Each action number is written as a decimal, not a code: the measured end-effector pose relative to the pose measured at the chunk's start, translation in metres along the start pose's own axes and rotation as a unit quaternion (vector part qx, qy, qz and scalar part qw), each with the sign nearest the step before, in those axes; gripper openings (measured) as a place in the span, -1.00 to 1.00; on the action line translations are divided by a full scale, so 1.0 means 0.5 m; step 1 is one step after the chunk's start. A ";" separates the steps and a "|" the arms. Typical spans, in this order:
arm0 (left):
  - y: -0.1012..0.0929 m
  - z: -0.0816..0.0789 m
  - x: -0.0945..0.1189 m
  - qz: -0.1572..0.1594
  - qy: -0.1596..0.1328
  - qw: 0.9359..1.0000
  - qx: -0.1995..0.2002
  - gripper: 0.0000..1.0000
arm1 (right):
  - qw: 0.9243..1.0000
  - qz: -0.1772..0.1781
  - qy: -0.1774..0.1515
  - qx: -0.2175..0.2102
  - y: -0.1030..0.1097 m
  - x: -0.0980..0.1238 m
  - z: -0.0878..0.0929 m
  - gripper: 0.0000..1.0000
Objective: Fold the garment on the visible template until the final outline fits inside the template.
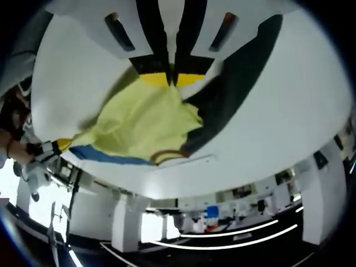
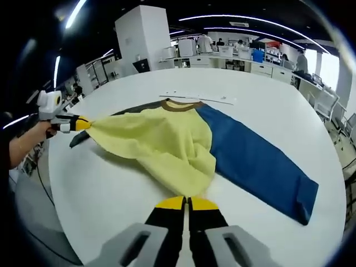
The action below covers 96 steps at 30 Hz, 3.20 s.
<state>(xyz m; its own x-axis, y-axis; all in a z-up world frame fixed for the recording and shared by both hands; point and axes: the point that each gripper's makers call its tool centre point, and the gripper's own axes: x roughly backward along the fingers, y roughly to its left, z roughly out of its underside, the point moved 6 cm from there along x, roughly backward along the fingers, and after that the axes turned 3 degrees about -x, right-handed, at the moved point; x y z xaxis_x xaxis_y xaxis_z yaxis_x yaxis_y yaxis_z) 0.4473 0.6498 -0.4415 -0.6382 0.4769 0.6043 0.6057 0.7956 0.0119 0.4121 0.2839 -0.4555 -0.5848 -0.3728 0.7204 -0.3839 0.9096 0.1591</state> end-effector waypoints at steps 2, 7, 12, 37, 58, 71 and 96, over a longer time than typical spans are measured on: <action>-0.005 0.006 0.002 0.001 0.002 1.000 0.002 -1.00 | 1.000 0.002 0.001 -0.001 -0.005 0.001 0.005 -1.00; -0.012 0.025 0.011 0.001 0.007 1.000 0.017 -1.00 | 1.000 0.005 0.005 -0.001 -0.012 0.000 0.020 -1.00; -0.024 0.046 0.022 0.004 0.008 1.000 0.023 -1.00 | 1.000 0.009 0.013 0.000 -0.016 0.001 0.041 -1.00; -0.074 0.128 0.040 0.011 0.039 0.998 0.053 -1.00 | 0.999 0.029 0.040 -0.010 -0.034 0.007 0.103 -1.00; -0.095 0.145 0.045 0.014 0.051 0.997 0.048 -0.99 | 0.996 0.021 0.030 -0.081 -0.044 0.029 0.080 -0.67; -0.091 0.155 0.053 0.002 0.049 0.998 0.047 -0.77 | 0.999 -0.019 0.014 -0.028 -0.035 -0.014 0.042 -0.51; -0.092 0.161 0.032 -0.007 0.057 0.997 0.048 -0.96 | 0.999 -0.027 0.020 -0.021 -0.028 -0.023 0.043 -1.00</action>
<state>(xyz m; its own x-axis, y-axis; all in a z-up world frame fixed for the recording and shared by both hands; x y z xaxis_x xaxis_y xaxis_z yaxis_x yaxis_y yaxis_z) 0.3708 0.6509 -0.4967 -0.5849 0.4243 0.6912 0.5452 0.8367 -0.0522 0.4088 0.2714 -0.4803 -0.5350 -0.4156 0.7355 -0.3834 0.8953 0.2270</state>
